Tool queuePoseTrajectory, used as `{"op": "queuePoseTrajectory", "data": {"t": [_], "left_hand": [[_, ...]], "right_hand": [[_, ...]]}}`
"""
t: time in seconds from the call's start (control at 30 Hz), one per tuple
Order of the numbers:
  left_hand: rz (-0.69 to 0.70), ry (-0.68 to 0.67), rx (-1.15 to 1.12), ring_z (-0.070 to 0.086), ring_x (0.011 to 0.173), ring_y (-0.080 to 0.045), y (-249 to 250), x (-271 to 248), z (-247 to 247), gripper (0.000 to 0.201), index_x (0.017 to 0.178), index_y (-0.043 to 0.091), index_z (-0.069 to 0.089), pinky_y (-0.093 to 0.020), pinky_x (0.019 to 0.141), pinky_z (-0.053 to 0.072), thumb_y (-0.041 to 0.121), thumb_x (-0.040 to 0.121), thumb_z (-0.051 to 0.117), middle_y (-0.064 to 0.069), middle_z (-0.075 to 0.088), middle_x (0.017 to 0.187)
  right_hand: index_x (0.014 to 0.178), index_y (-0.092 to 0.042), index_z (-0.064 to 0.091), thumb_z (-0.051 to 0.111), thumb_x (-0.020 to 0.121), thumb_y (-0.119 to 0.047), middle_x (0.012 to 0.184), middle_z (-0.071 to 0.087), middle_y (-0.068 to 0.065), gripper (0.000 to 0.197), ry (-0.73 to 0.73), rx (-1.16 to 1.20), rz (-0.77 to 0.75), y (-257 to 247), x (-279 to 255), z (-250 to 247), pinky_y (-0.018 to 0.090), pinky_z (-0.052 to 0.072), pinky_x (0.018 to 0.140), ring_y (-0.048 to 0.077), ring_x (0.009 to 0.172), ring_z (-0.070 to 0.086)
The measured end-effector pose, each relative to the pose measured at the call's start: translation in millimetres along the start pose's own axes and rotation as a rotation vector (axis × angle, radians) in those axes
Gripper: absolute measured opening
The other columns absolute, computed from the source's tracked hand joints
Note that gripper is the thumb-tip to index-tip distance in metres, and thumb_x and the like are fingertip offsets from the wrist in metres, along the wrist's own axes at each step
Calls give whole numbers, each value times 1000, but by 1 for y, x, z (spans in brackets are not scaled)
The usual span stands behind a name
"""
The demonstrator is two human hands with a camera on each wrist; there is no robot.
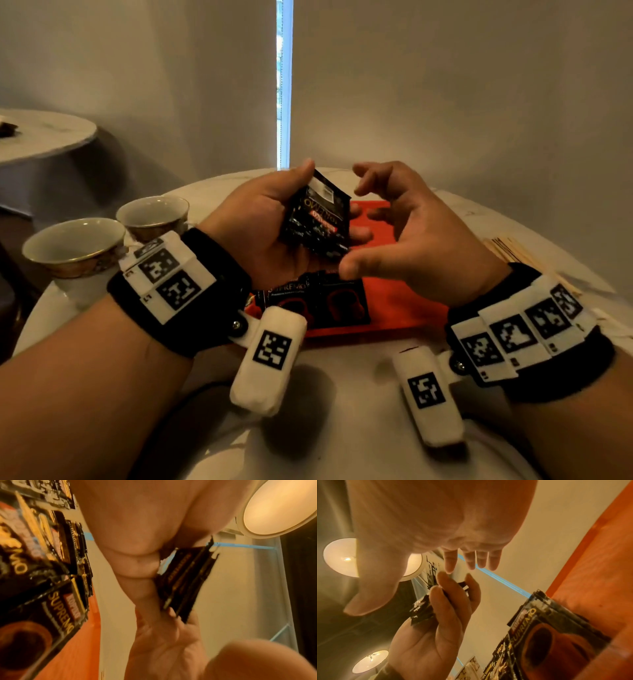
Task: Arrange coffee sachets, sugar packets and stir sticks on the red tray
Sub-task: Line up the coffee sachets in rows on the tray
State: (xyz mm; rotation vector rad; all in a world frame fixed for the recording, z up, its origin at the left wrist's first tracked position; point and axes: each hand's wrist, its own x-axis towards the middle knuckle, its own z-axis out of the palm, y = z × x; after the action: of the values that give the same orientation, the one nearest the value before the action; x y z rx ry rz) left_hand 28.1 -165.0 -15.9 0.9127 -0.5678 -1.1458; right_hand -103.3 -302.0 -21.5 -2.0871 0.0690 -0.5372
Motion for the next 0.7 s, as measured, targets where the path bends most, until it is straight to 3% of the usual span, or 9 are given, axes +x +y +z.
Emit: {"op": "queuePoseTrajectory", "data": {"t": [0.03, 0.13, 0.2, 0.3, 0.37, 0.43, 0.5, 0.6, 0.7], "left_hand": [[-10, -52, 2, 69, 80, -30, -2, -2, 3, 58, 121, -5, 55, -37, 71, 61, 47, 102, 35, -19, 68, 98], [-5, -135, -11, 68, 83, -31, -8, -2, 10, 49, 132, 8, 47, -36, 68, 60, 44, 101, 36, -22, 64, 103], [10, -116, 14, 69, 86, -30, -11, 1, 10, 54, 135, 8, 48, -34, 67, 61, 47, 100, 36, -21, 65, 106], [-3, -80, 70, 65, 90, -28, -12, 3, 7, 57, 135, 11, 53, -36, 73, 58, 49, 93, 44, -17, 62, 111], [-3, -27, 69, 64, 84, -27, -10, 4, 5, 52, 128, 7, 55, -35, 67, 59, 39, 87, 51, -16, 62, 104], [18, 15, 67, 68, 79, -27, -9, 4, 1, 50, 125, -1, 55, -32, 59, 58, 28, 85, 54, -18, 65, 99], [38, 35, 80, 69, 77, -26, -8, 5, 0, 44, 124, -5, 55, -31, 61, 58, 22, 89, 52, -19, 67, 97], [64, 58, 63, 70, 69, -23, -6, 5, -1, 30, 115, -3, 56, -30, 59, 59, 18, 96, 46, -16, 68, 86], [74, 65, 42, 71, 69, -24, -5, 6, 0, 38, 119, -1, 56, -31, 58, 59, 20, 88, 50, -16, 69, 88]], "right_hand": [[103, -35, 53, 96, 45, -36, 113, 62, -34, 73, -51, 61, 0, -3, -2, 3, 25, 57, 81, 6, 110, 66], [101, -16, 49, 90, 60, 2, 118, 65, 3, 60, -109, 161, -30, -4, -4, 10, 36, 62, 78, 18, 98, 73], [99, -16, 50, 84, 67, 9, 112, 65, 11, 53, -38, 117, -71, 0, 0, 12, 39, 63, 77, 21, 93, 73], [95, -25, 53, 77, 65, 1, 107, 67, 7, 47, 35, 89, -108, 8, 4, 8, 38, 61, 70, 22, 91, 72], [96, -28, 54, 80, 63, -5, 108, 68, 5, 48, 36, 69, -115, 10, 5, 5, 44, 62, 72, 23, 91, 73], [97, -31, 57, 87, 58, -23, 112, 67, -1, 50, 23, 17, -107, 12, 5, 3, 48, 62, 77, 22, 94, 71], [100, -35, 62, 89, 55, -39, 121, 63, -10, 52, 22, 38, -104, 15, 6, 2, 46, 60, 84, 20, 103, 68], [105, -29, 69, 82, 61, -34, 133, 58, -7, 46, 31, 301, -93, 22, 10, 0, 37, 57, 84, 21, 108, 67], [115, -31, 69, 75, 66, -24, 140, 54, -4, 49, 52, 201, -120, 24, 12, -2, 41, 57, 84, 30, 111, 65]]}}
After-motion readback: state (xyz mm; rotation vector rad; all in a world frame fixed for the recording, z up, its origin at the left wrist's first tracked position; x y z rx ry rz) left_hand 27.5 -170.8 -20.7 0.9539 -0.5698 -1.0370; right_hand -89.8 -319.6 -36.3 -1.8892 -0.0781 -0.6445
